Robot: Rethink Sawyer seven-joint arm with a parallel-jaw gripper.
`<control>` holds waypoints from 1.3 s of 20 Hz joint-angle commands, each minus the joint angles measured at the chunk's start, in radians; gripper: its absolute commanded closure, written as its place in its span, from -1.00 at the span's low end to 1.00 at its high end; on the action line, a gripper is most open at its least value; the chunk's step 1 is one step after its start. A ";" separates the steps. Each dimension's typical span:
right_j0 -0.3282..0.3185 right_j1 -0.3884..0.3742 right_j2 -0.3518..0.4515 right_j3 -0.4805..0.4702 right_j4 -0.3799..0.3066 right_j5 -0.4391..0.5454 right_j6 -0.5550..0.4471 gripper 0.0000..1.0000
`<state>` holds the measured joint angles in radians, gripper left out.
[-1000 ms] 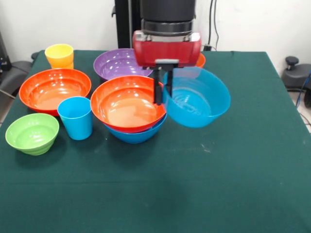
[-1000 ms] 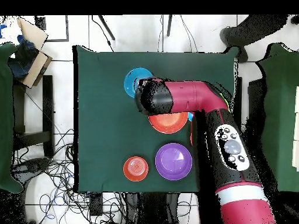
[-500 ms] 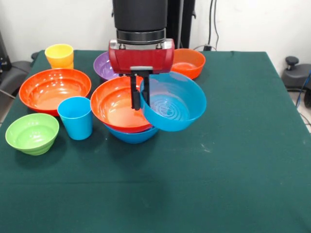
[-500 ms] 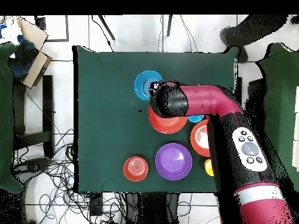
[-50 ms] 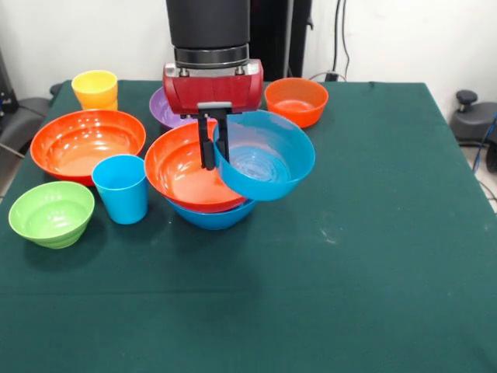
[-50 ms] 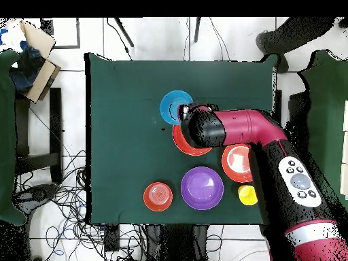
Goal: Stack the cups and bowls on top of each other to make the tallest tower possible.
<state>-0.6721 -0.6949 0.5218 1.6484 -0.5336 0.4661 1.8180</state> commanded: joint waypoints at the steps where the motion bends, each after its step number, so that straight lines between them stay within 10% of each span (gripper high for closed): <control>1: -0.022 -0.013 0.102 0.126 -0.112 -0.051 -0.191 1.00; 10: -0.044 -0.010 0.108 0.175 -0.187 -0.099 -0.148 1.00; 26: -0.164 -0.131 0.247 0.229 -0.112 0.136 -0.267 1.00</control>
<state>-0.8252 -0.7973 0.6723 1.8532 -0.6282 0.4759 1.8180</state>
